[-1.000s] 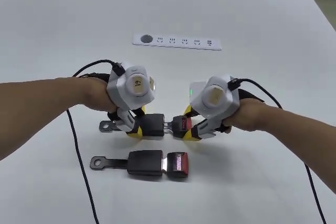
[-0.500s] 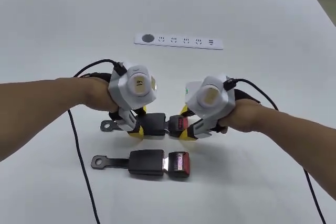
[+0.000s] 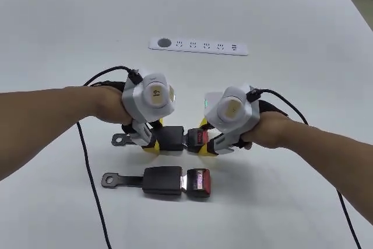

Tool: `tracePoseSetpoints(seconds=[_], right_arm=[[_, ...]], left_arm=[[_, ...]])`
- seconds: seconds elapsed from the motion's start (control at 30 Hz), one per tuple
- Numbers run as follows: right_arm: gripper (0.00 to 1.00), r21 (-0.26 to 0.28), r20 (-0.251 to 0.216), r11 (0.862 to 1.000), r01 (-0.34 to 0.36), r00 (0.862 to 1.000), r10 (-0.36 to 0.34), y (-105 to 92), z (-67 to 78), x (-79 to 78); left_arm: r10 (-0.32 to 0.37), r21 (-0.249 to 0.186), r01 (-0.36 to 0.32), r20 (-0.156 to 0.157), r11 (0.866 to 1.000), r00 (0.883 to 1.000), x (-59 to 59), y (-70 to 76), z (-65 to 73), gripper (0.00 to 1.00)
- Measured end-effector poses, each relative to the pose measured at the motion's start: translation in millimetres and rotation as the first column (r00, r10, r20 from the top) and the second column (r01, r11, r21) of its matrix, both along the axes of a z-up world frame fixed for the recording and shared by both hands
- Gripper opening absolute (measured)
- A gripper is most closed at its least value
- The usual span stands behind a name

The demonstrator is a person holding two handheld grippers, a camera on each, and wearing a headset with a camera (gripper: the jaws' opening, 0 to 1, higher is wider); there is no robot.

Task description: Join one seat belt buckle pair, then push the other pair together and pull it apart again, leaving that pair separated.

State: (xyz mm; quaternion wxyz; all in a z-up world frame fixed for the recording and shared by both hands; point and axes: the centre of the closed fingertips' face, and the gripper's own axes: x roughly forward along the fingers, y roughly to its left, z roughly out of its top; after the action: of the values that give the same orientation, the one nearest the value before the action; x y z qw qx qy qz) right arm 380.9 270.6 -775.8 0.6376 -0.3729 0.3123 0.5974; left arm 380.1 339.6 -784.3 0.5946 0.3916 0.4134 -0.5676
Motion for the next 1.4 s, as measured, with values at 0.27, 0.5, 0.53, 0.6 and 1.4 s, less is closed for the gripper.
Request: tracePoseSetpoints(seconds=[0.27,0.5,0.53,0.6,1.4], right_arm=[[0.29,0.006,0.001,1.0,-0.003,1.0,0.003,0.1,-2.1,0.1],[0.3,0.01,0.002,1.0,-0.002,1.0,0.002,-5.9,-1.8,0.1],[0.3,0.008,0.002,1.0,-0.005,1.0,0.005,-9.1,-2.2,0.8],[0.3,-0.001,0.001,1.0,-0.006,1.0,0.006,-17.4,-3.1,3.0],[0.3,0.0,-0.003,1.0,0.008,1.0,-0.008,-35.4,-1.8,3.6]], left_arm=[[0.012,-0.002,-0.012,-0.005,1.0,1.0,0.0,0.7,0.0,0.32],[0.013,0.007,-0.013,-0.009,1.0,1.0,-0.6,0.3,1.2,0.32],[0.015,0.005,-0.015,-0.009,1.0,1.0,-0.6,0.4,1.3,0.32],[0.021,-0.001,-0.021,-0.011,1.0,1.0,-1.8,0.2,2.5,0.33],[0.021,-0.001,-0.021,-0.012,1.0,1.0,-1.9,-0.3,2.4,0.33]])
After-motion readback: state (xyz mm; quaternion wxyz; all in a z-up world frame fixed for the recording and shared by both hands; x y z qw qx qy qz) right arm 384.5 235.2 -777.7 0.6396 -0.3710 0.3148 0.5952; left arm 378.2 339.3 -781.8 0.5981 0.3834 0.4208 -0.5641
